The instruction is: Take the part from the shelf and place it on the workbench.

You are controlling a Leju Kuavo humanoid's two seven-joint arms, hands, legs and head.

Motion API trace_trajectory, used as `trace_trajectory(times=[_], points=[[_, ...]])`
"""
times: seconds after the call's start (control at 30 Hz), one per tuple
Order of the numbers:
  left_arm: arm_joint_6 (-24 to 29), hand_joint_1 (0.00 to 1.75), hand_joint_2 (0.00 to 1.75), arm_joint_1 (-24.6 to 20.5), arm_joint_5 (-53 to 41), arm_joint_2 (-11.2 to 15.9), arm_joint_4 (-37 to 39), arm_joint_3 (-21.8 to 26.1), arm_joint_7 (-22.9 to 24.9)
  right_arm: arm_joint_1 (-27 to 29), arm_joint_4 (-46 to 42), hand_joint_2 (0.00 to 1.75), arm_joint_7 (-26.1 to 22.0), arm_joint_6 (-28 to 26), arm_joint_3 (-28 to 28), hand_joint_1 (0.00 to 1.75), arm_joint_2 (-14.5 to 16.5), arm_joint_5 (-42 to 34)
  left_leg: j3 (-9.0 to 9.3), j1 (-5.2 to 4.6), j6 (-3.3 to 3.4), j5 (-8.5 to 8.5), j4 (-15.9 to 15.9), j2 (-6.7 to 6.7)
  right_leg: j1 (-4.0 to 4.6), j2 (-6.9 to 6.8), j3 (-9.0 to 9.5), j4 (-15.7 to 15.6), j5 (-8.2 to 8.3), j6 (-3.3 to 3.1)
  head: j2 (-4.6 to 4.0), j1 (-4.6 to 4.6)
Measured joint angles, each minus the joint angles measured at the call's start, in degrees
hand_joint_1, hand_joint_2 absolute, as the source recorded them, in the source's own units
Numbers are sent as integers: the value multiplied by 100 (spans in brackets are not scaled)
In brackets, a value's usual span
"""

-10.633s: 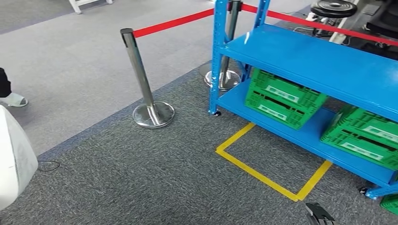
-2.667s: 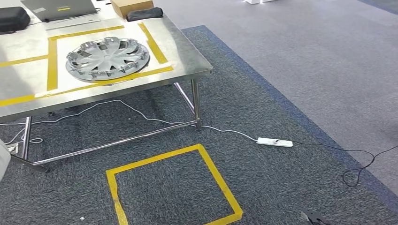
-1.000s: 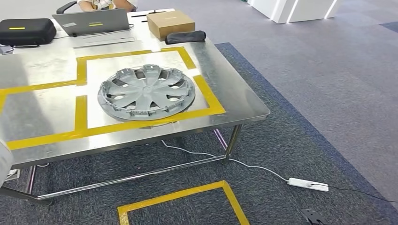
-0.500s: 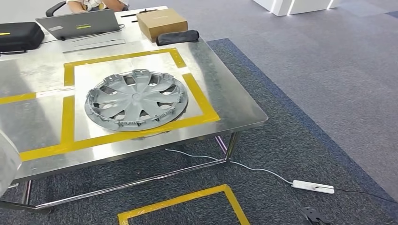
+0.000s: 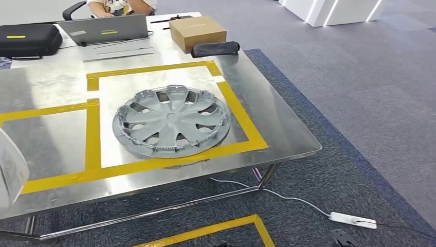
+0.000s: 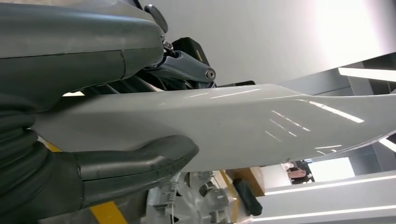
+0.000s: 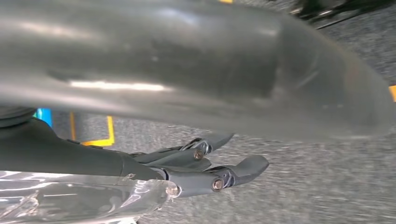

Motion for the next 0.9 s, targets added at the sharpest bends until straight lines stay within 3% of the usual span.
trace_trajectory(times=[0.03,0.13,0.17,0.2,0.23,0.3,0.33,0.37,0.4,0.47,0.5,0.53,0.63,0.67,0.73,0.8,0.83,0.9], points=[[1,175,175,1,1,1,2,-1,0,8,0,0,-1,0,-4,0,1,5,131,0,-11,-108,-6,-6,4,-5,-34,-276,164,-12,0,2],[6,175,175,7,13,8,21,-2,6,41,15,0,-6,1,-10,0,3,20,486,-22,-89,-422,-71,-30,33,-41,20,-987,1349,-90,-1,-42],[10,175,175,1,21,13,27,-3,12,38,20,0,-7,1,-12,0,4,27,583,-29,-128,-454,-107,-40,43,-45,68,-1054,1537,-125,-1,-56],[15,175,175,-12,29,21,28,-6,19,18,19,0,-8,1,-13,0,4,34,630,-33,-166,-422,-108,-47,48,-36,135,-1061,1498,-158,0,-64],[22,175,175,-37,34,30,28,-10,31,-1,15,0,-12,1,-15,0,6,39,566,-34,-204,-284,79,-47,37,-24,216,-1101,1453,-189,0,-67],[67,175,175,-71,32,45,33,-16,66,-25,6,0,-20,1,-25,0,5,46,124,-38,-270,41,829,-40,0,-11,447,-1227,1370,-238,1,-93],[132,175,175,-82,-17,52,39,-19,107,-31,2,0,-22,2,-32,0,5,55,-187,-37,-299,78,1234,-36,-17,-5,590,-1315,1328,-257,2,-109],[244,175,175,-100,-126,63,61,-27,179,-31,2,0,-20,4,-38,0,5,78,-464,-34,-318,-64,1475,-34,-23,1,728,-1398,1280,-272,1,-125],[389,175,175,-136,-291,89,103,-43,258,-32,2,0,-16,10,-41,0,5,106,-701,-31,-330,-331,1589,-33,-27,11,864,-1474,1226,-285,1,-123],[742,175,175,-251,-735,182,276,-107,381,-39,2,0,-8,30,-42,0,5,175,-1032,-26,-338,-791,1520,-33,-33,36,1124,-1584,1102,-289,-1,-125],[878,175,175,-313,-898,235,374,-143,394,-48,2,0,-7,40,-42,0,5,197,-1120,-24,-336,-778,1343,-32,-38,49,1243,-1608,1028,-281,-1,-125],[976,175,175,-365,-1012,281,468,-175,394,-57,2,0,-6,47,-42,0,6,214,-1160,-19,-334,-539,1077,-29,-43,62,1353,-1617,947,-267,-1,-128],[1098,175,175,-462,-1256,386,693,-277,376,-69,4,0,-11,74,-42,0,2,250,-1214,-1,-299,737,220,23,-19,96,1536,-1581,686,-174,-2,-162],[1147,175,175,-499,-1430,438,764,-334,356,-72,3,0,-25,87,-42,0,-2,272,-1229,-1,-273,978,112,38,-8,102,1558,-1575,608,-139,-3,-170],[1203,175,175,-634,-1743,560,914,-511,257,-101,-1,0,-60,110,-40,0,-8,331,-1215,1,-200,1079,105,35,-10,94,1615,-1595,493,-79,-3,-159],[1157,175,175,-823,-1802,661,1072,-750,128,-155,-3,0,-82,125,-39,0,-10,385,-1177,10,-119,1056,107,33,-16,64,1567,-1396,326,-32,-3,-144],[1122,175,175,-903,-1775,688,1135,-866,88,-180,-4,0,-81,129,-39,0,-13,403,-1152,12,-84,1042,104,35,-16,52,1430,-1115,173,-16,-3,-137],[1087,175,175,-1024,-1690,712,1225,-1062,97,-210,-4,0,-61,138,-42,0,-16,429,-1123,-4,-36,994,105,34,-7,39,952,-306,-159,-1,-3,-127]])
